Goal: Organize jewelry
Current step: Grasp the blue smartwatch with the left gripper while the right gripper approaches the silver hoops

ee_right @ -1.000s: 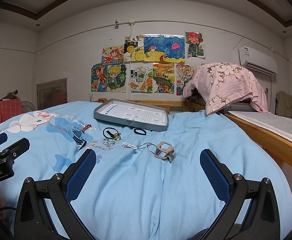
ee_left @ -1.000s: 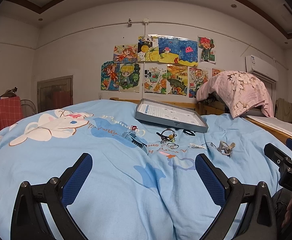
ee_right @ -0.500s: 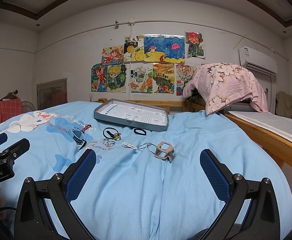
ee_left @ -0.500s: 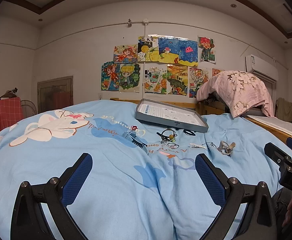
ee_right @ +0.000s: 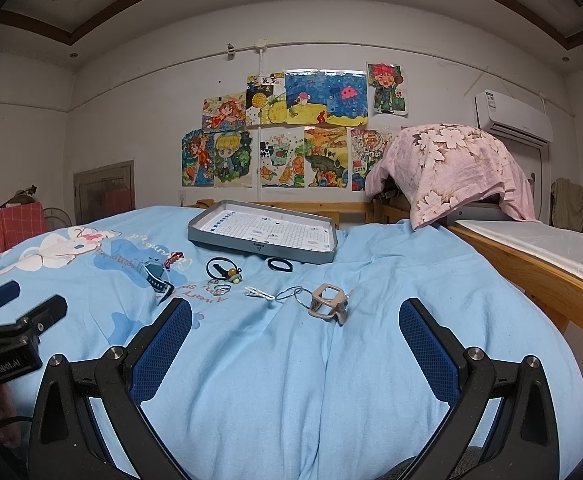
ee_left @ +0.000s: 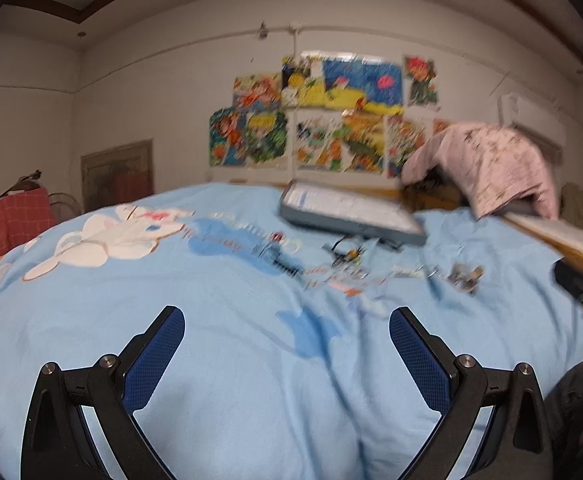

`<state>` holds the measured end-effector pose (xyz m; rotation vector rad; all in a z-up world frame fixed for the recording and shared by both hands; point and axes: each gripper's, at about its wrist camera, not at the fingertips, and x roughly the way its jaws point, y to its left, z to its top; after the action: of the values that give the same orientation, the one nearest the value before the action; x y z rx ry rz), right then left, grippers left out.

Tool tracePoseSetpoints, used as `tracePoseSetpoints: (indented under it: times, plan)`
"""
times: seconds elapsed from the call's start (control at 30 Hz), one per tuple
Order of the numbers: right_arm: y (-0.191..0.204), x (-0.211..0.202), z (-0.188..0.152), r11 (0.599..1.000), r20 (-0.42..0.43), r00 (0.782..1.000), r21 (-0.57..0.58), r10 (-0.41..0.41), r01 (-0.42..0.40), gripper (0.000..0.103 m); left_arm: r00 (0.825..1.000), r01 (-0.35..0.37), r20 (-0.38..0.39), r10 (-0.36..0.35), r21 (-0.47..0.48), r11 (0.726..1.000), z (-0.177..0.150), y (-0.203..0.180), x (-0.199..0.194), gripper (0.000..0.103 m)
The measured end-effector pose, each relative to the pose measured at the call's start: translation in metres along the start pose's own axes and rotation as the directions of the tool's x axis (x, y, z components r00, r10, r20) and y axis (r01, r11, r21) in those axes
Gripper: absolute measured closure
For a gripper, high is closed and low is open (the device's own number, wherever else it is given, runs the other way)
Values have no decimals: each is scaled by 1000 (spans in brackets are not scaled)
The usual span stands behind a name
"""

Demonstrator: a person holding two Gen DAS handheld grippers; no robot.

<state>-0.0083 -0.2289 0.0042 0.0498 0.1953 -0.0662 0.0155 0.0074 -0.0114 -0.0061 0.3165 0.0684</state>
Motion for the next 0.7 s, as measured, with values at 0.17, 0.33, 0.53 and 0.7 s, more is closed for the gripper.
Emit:
tracePoseSetpoints:
  times: [0.17,0.33,0.53,0.7]
  plan:
    - [-11,23,10,985,-94,982,78,162,-155,1,994,-96,-41,101,98,991,21,5,31,0]
    - [-20,89,37,956,-152,947,128,283,-265,1,995,-52,-81,56,56,997,50,20,72,0]
    - [-16,180,51,918,-175,908,189,380,-348,1,994,13,-109,-8,41,999,71,30,126,0]
    - [13,231,60,912,-184,895,145,406,-384,1,982,83,-170,-83,-7,997,82,36,179,0]
